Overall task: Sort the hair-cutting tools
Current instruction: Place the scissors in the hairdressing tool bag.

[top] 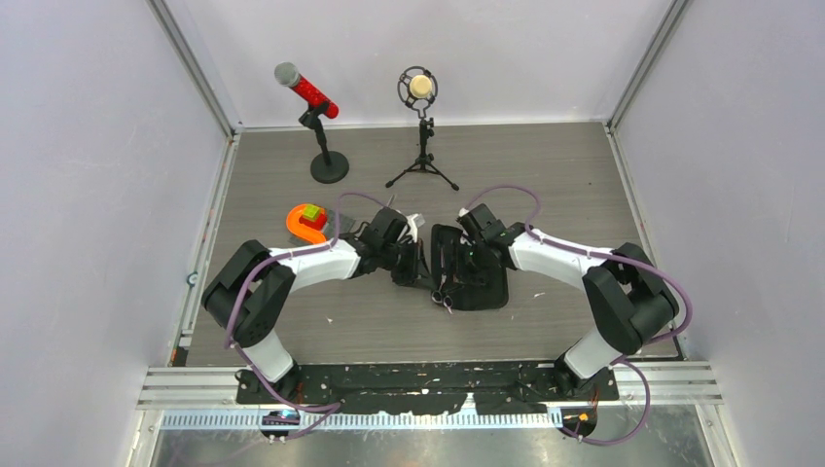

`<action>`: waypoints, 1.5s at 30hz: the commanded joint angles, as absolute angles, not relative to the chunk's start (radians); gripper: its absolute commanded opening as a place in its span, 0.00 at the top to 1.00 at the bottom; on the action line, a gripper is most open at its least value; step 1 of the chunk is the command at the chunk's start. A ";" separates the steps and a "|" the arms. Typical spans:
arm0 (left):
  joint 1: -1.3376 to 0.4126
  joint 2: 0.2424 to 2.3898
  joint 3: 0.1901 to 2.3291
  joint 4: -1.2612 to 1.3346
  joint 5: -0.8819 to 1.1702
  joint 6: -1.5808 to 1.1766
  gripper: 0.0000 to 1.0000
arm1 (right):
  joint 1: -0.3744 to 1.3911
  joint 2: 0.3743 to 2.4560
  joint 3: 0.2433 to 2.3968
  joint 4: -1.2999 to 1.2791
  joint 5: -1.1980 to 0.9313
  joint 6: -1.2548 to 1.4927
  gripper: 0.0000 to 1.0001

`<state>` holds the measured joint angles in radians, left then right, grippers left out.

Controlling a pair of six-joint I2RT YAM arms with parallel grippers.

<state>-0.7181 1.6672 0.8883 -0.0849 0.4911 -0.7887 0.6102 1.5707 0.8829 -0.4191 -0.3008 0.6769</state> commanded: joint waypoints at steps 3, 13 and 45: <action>-0.781 1.660 0.953 -0.165 0.591 -0.729 1.00 | 0.587 1.592 0.943 -0.224 -0.269 0.603 0.95; -0.791 1.668 0.960 -0.203 0.658 -0.688 1.00 | 0.526 1.547 0.876 -0.072 -0.273 0.529 0.95; -0.813 1.666 1.020 -0.339 0.699 -0.631 1.00 | 0.589 1.458 0.809 0.034 -0.342 0.553 0.95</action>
